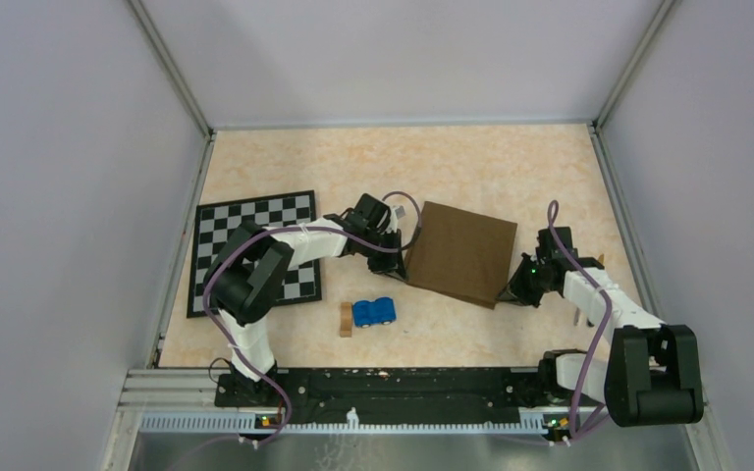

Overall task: Fold the napkin into a case and place the utensils inside
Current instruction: Smooth out the square-folded napkin at the center of the board.

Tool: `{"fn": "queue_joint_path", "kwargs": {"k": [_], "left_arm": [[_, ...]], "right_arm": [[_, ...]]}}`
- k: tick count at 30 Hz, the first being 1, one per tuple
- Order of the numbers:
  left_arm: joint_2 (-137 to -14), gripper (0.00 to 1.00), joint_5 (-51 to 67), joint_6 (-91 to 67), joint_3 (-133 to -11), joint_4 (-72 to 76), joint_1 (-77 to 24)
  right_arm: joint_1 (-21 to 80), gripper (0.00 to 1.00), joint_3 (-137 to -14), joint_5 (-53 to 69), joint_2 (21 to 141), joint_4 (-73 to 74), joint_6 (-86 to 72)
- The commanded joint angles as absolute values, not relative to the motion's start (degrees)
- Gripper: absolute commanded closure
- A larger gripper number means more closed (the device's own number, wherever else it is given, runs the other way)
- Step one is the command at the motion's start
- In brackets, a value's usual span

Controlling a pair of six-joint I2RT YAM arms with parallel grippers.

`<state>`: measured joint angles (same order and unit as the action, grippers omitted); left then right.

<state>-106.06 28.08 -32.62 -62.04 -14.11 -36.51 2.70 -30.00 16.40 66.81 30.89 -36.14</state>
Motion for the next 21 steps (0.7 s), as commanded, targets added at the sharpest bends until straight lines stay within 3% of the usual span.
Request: {"fn": "queue_joint_path", "kwargs": {"k": [1,4,21], "left_arm": [[-105.44,0.94,29.36,-32.32,-64.27,-12.16,-36.83],[-103.58,1.0,28.83,-32.35,-64.57,-12.84,-36.79],[-101.17,1.0,26.31,-30.46,-64.6,-16.33,-34.49]], "right_arm": [[2.42,0.98,-31.44,16.08,66.34,30.79,-35.27],[2.46,0.99,-32.19,15.49,65.35,31.97,-34.65],[2.53,1.0,-32.96,18.51,64.34,31.85,-34.63]]}}
